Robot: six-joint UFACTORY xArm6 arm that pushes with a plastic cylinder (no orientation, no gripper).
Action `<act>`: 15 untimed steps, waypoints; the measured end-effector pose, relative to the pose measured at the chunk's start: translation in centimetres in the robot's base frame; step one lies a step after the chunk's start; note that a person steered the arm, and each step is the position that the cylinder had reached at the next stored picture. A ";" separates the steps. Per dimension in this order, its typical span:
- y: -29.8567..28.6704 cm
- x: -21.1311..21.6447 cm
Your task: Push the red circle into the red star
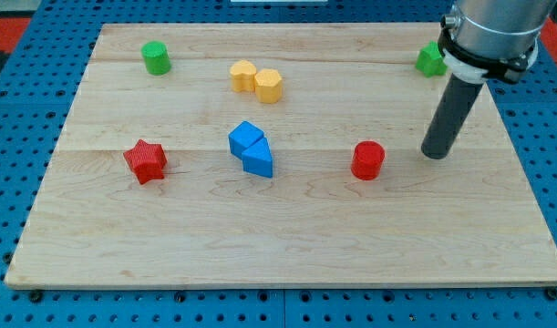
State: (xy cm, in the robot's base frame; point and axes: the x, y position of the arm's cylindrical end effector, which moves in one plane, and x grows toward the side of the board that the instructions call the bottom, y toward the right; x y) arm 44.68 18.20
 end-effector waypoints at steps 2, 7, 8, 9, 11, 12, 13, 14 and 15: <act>-15.1 6.3; -24.5 7.0; -23.6 7.0; -22.6 6.3; -30.0 4.9; -28.7 5.0; -28.3 3.7; -28.3 1.1; -28.3 -1.6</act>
State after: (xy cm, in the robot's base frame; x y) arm 43.11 -10.08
